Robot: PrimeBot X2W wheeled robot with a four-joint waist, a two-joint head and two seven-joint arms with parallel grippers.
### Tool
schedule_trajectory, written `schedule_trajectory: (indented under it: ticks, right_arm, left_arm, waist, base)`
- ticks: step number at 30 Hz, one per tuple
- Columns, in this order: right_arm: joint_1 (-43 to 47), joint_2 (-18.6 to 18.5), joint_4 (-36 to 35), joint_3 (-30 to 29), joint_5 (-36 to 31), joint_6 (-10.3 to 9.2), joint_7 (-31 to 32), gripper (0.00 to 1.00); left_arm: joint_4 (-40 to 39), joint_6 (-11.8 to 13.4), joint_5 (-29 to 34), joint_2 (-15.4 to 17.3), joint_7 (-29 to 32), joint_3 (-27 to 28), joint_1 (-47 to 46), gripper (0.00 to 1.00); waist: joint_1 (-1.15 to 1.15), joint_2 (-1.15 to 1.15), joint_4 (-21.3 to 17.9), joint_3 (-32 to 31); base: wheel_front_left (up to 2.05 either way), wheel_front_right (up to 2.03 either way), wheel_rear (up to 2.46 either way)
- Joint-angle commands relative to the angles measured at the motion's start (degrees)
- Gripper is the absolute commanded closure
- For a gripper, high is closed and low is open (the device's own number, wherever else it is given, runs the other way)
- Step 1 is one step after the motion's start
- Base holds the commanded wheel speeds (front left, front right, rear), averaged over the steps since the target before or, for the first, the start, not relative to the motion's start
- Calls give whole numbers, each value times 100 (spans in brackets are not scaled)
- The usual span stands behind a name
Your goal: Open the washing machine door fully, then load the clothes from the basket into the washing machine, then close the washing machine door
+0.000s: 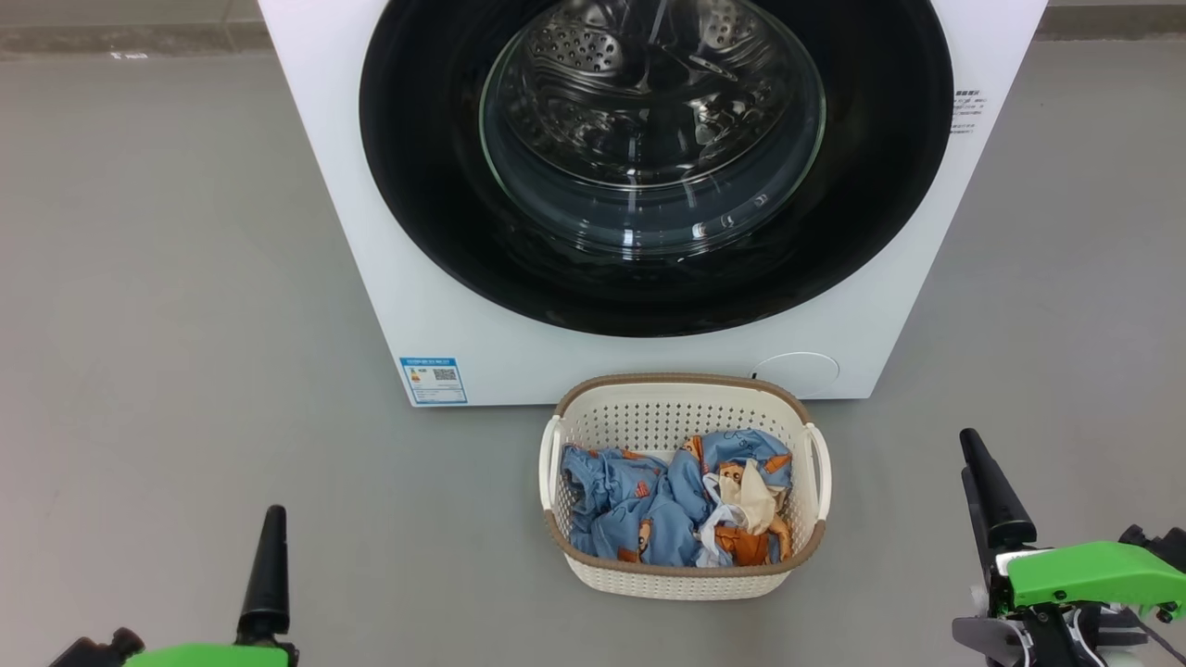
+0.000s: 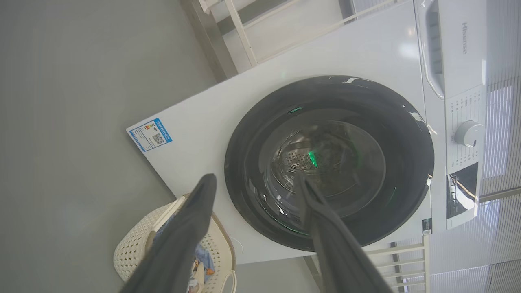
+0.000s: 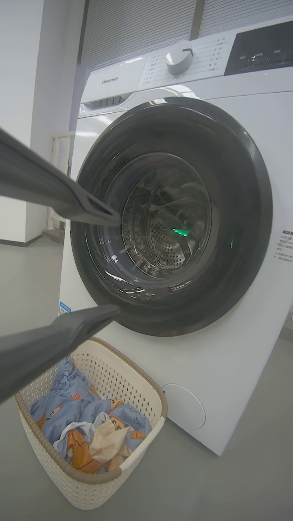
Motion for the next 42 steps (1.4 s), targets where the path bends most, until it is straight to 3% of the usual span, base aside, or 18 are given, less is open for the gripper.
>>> schedule_trajectory:
  ticks: [1, 24, 42]
  right_arm:
    - [-302, -124, -186, 109, -266, 15, -80, 0]
    - [-485, -309, -226, 389, -2606, 19, -471, 0]
    - [-626, -381, -189, 591, -3725, 21, -759, 0]
  left_arm:
    - [-121, -13, 300, 89, -76, 53, -254, 0]
    - [86, 94, 2288, 85, -472, -52, -443, 0]
    - [117, 84, 3398, 67, -764, -73, -567, 0]
  waist:
    - [0, 0, 4, 4]
    - [0, 0, 74, -3]
    - [0, 0, 115, 0]
  base:
    - [0, 0, 0]
    - [0, 0, 0]
    - [0, 0, 0]
